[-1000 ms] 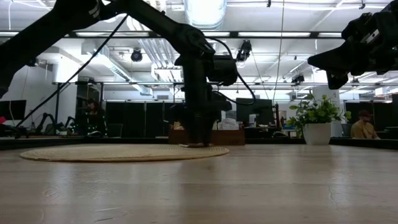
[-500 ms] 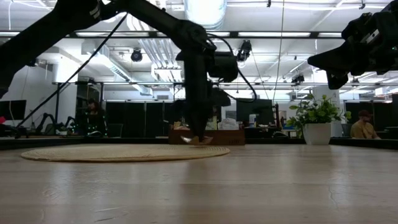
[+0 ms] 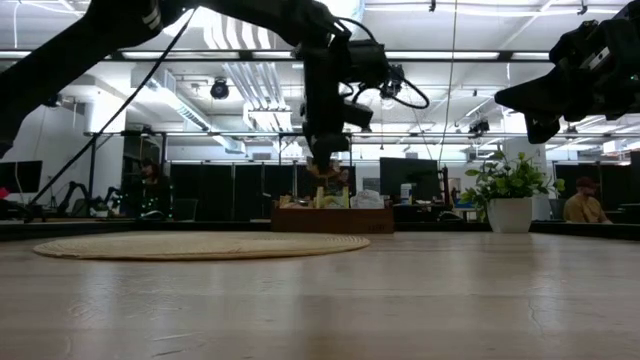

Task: Pick & Place Tea
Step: Put the orange tea bag into the left section of the wooden organizer

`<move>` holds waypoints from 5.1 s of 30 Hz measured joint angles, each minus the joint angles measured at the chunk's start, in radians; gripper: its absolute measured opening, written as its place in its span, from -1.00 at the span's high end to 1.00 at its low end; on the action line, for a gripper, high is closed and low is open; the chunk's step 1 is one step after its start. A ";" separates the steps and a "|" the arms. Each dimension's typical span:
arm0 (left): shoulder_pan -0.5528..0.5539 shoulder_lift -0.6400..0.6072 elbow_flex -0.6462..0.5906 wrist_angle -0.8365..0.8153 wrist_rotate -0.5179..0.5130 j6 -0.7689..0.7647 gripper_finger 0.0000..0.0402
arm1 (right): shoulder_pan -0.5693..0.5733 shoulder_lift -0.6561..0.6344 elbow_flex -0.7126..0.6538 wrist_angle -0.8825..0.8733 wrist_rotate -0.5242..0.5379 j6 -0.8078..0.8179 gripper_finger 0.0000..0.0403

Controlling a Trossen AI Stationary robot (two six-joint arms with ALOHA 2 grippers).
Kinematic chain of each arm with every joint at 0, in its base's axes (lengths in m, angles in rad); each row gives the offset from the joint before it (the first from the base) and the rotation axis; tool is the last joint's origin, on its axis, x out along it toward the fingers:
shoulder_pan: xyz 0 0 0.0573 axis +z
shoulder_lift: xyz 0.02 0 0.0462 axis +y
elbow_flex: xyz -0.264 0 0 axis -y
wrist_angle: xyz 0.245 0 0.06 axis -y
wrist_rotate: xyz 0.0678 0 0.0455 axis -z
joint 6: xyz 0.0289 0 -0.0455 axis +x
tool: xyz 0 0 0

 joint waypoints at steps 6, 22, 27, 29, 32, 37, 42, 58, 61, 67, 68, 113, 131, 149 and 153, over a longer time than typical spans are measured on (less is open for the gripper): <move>0.082 0.000 -0.032 0.003 -0.051 0.101 1.00 | 0.000 0.000 0.000 0.000 0.000 0.000 0.96; 0.180 -0.001 -0.149 0.068 0.028 0.210 1.00 | 0.000 0.000 0.000 0.000 0.000 0.000 0.96; 0.193 -0.001 -0.195 0.130 0.035 0.207 0.92 | 0.000 0.000 0.000 0.000 0.000 0.000 0.96; 0.196 -0.001 -0.205 0.138 0.035 0.228 0.85 | 0.000 0.000 0.000 0.000 0.000 0.000 0.96; 0.196 -0.001 -0.209 0.153 0.045 0.264 0.71 | 0.000 0.000 0.000 0.000 0.000 0.000 0.96; 0.202 -0.001 -0.202 0.159 0.100 0.247 0.43 | 0.000 0.000 0.000 0.000 0.000 0.000 0.96; 0.202 -0.002 -0.196 0.162 0.091 0.243 0.13 | 0.000 0.000 0.000 0.000 0.000 0.000 0.96; 0.198 -0.048 -0.195 0.142 -0.003 0.251 -0.16 | 0.000 0.000 0.000 0.000 0.000 0.000 0.96; 0.198 -0.048 -0.199 0.141 -0.003 0.250 -0.16 | 0.000 0.000 0.000 0.000 0.000 0.000 0.96; 0.207 -0.048 -0.207 0.183 0.003 0.254 -0.16 | 0.000 0.000 0.000 0.000 0.000 0.000 0.96; 0.212 -0.048 -0.218 0.205 0.012 0.256 -0.16 | 0.000 0.000 0.000 0.000 0.000 0.000 0.96; 0.194 -0.197 -0.204 0.169 0.000 0.151 -0.16 | 0.000 0.000 0.000 0.000 0.000 0.000 0.96; 0.208 -0.475 -0.204 0.164 -0.075 0.123 -0.16 | 0.000 0.000 0.000 0.000 0.000 0.000 0.96; 0.201 -0.722 -0.235 0.154 0.282 0.089 -0.16 | 0.000 0.000 0.000 0.000 0.000 0.000 0.96; 0.201 -0.803 -0.284 0.190 0.475 0.010 -0.16 | 0.000 0.000 0.000 0.000 0.000 0.000 0.96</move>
